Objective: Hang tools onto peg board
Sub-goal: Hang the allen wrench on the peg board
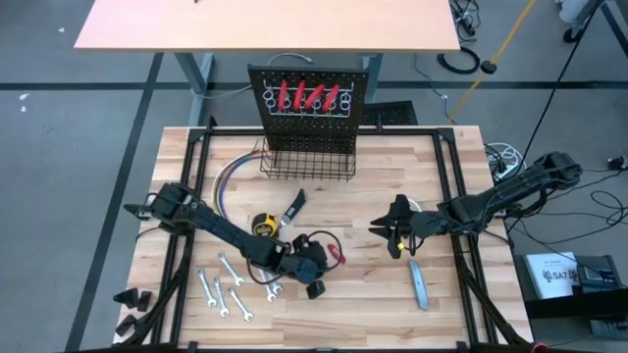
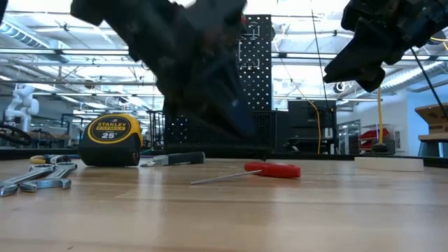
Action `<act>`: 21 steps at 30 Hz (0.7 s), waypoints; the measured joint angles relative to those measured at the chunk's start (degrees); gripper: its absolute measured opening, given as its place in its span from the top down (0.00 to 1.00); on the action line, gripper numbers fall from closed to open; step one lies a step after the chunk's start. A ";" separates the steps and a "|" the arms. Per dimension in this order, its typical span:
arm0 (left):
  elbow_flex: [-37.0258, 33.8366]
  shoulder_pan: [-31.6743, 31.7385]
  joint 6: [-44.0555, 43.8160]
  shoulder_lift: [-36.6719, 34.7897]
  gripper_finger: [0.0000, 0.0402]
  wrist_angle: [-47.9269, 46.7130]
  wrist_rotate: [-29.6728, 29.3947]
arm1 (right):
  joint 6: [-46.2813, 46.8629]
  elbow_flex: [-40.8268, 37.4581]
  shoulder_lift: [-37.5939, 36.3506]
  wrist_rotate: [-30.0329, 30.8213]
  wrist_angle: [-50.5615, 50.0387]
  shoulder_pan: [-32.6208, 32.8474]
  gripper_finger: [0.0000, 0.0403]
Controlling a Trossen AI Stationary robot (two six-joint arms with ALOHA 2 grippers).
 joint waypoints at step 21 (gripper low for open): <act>0.40 0.39 -2.95 6.73 0.95 2.49 -3.34 | -2.54 0.00 -0.02 0.04 0.00 0.43 0.77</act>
